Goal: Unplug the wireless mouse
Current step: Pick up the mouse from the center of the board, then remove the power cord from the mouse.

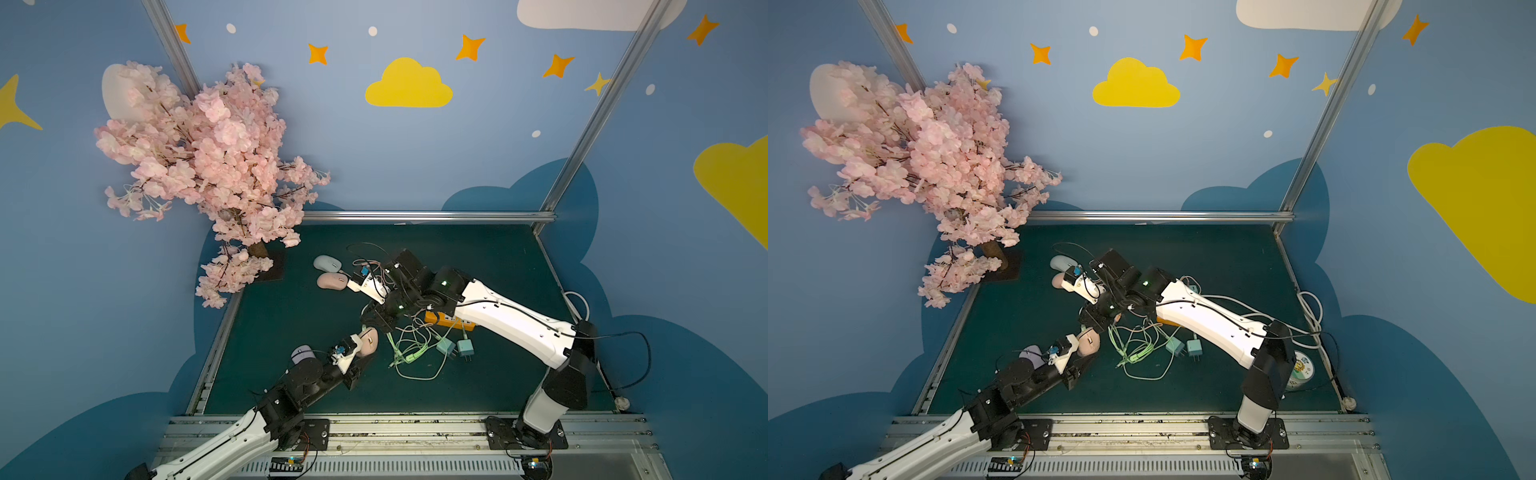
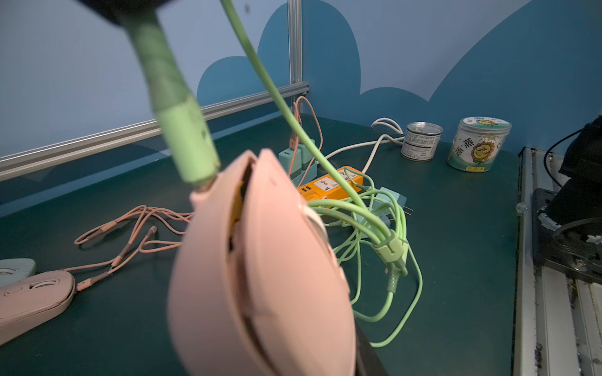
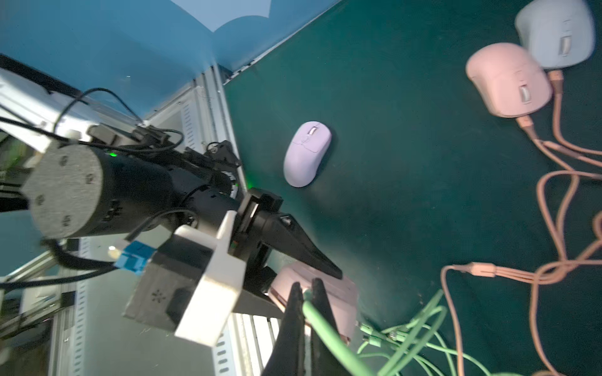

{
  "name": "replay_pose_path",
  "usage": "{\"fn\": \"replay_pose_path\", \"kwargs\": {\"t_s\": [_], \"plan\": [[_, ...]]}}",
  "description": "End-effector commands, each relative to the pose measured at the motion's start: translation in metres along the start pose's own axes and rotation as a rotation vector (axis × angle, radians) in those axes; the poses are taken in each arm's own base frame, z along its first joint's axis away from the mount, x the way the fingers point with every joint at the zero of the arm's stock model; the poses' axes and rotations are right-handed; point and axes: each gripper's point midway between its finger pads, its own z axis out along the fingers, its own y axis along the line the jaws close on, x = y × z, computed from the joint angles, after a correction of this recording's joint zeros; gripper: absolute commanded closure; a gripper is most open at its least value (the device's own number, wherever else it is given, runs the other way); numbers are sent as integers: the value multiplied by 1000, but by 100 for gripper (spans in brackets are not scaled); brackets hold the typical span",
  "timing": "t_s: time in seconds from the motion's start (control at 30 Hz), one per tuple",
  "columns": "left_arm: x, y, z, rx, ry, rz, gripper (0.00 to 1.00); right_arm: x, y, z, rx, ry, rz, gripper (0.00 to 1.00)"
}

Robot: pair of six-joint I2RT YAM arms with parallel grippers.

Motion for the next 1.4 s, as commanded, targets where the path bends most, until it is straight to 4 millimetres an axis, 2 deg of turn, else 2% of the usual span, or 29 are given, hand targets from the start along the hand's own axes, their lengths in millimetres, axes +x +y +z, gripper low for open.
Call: {"fn": "replay_pose_path", "kwargs": {"t_s": [0.0, 0.03, 0.1, 0.23, 0.3, 0.33, 0.47, 0.53, 0.63, 0.67, 0.7, 0.8, 0.83, 0.93, 0.97, 1.07, 1.1, 1.13, 1.23, 1.27, 1.3, 1.37], "plan": [[-15, -3, -1, 18, -34, 9, 71, -22, -39, -23, 280, -58, -55, 100], [-15, -3, -1, 17, -32, 9, 72, -24, -41, -25, 305, -60, -61, 100], [-14, -3, -1, 15, -30, 8, 74, -27, -33, -26, 283, -73, -73, 100], [-14, -2, -1, 12, -29, 9, 74, -36, 13, -28, 61, -130, -110, 100], [-14, -2, -1, 12, -28, 9, 74, -37, 30, -30, -27, -146, -116, 100], [-14, -2, -1, 13, -27, 8, 74, -37, 29, -31, -20, -147, -112, 100], [-14, -3, -1, 15, -27, 9, 75, -31, -12, -41, 197, -127, -84, 100], [-14, -2, -2, 14, -27, 7, 75, -34, -1, -48, 131, -152, -78, 100], [-14, -3, -2, 15, -26, 7, 74, -41, 36, -55, -52, -207, -104, 100], [-14, -2, -2, 12, -27, 7, 75, -40, 40, -55, -70, -208, -106, 100], [-14, -2, -2, 13, -28, 6, 75, -39, 37, -56, -49, -202, -105, 100], [-14, -3, -1, 15, -29, 7, 75, -34, 6, -56, 93, -172, -80, 100], [-14, -3, -1, 15, -30, 7, 75, -33, 7, -58, 61, -176, -58, 100], [-12, -2, 0, 12, -23, 7, 75, -39, 38, -62, -144, -236, -63, 100], [-11, -2, 0, 13, -19, 4, 75, -39, 37, -61, -132, -238, -60, 100], [-10, -3, 1, 18, -16, 2, 75, -31, 5, -56, 53, -180, -44, 100], [-10, -4, 0, 20, -16, 2, 75, -31, 3, -56, 59, -172, -37, 100], [-11, -3, 0, 17, -18, 3, 75, -32, 9, -56, 19, -175, -32, 100], [-11, -3, -1, 14, -23, 2, 75, -44, 50, -62, -213, -232, -41, 100], [-11, -2, -1, 13, -25, 2, 74, -45, 51, -62, -205, -235, -38, 100], [-12, -2, -1, 12, -25, 2, 74, -45, 40, -62, -131, -227, -40, 100], [-12, -3, -2, 14, -27, 3, 74, -38, 7, -61, 70, -189, -39, 100]]}}
